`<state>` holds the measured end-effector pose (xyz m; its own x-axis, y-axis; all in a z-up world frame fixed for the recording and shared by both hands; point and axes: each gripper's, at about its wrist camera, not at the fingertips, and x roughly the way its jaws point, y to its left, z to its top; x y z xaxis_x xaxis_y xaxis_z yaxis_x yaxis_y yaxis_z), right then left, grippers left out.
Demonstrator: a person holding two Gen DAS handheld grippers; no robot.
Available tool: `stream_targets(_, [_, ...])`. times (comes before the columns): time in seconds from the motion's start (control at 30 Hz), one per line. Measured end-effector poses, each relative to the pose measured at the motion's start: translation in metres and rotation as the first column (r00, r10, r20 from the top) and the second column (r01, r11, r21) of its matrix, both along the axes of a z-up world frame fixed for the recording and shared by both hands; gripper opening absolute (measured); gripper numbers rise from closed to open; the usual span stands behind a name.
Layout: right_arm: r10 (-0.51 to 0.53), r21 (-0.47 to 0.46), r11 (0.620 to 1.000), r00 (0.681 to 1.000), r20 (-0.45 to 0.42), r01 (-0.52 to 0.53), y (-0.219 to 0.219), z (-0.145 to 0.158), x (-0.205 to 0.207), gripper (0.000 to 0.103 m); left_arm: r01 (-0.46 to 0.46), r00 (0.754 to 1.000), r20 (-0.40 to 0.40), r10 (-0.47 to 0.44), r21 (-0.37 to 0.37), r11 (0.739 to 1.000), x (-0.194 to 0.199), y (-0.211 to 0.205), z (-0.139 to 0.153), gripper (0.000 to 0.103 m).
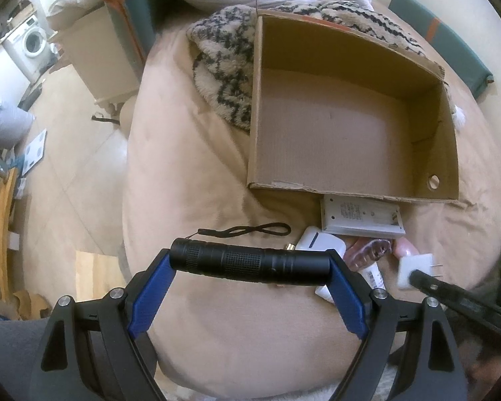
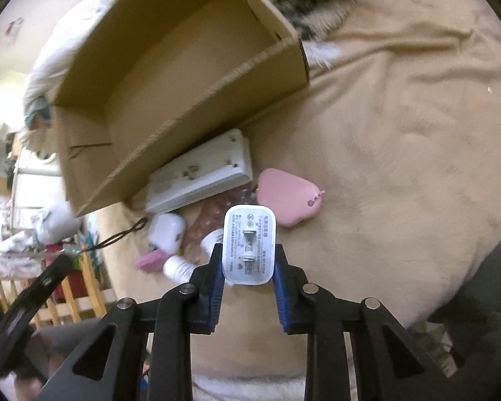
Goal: Organize rigid objects
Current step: 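Carry both items into the box and open both grippers to release them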
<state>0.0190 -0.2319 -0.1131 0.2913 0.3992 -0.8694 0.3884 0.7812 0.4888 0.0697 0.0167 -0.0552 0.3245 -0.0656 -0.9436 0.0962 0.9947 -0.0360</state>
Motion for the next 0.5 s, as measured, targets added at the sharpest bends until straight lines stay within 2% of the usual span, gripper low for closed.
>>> stream_targets(0.13, [0.051, -0.001, 0.999, 0.993, 0.105, -0.051, -0.009, 0.031, -0.009, 0.028, 0.000, 0.999, 0.034, 0.000, 0.004, 1.000, -0.002, -0.002, 0.004, 0.086])
stream_targets(0.23, [0.090, -0.020, 0.996, 0.978, 0.187, -0.088, -0.023, 0.057, -0.011, 0.028, 0.001, 0.996, 0.093, -0.003, 0.021, 1.000, -0.004, -0.004, 0.014, 0.086])
stream_targets(0.37, [0.110, -0.033, 0.994, 0.961, 0.255, -0.105, -0.026, 0.075, 0.000, 0.028, 0.014, 0.976, 0.214, -0.033, 0.093, 0.996, -0.008, -0.012, 0.044, 0.086])
stream_targets(0.5, [0.129, -0.055, 0.991, 0.948, 0.292, -0.118, -0.035, 0.086, 0.020, 0.028, 0.061, 0.952, 0.298, -0.075, 0.055, 0.997, -0.005, -0.023, 0.084, 0.086])
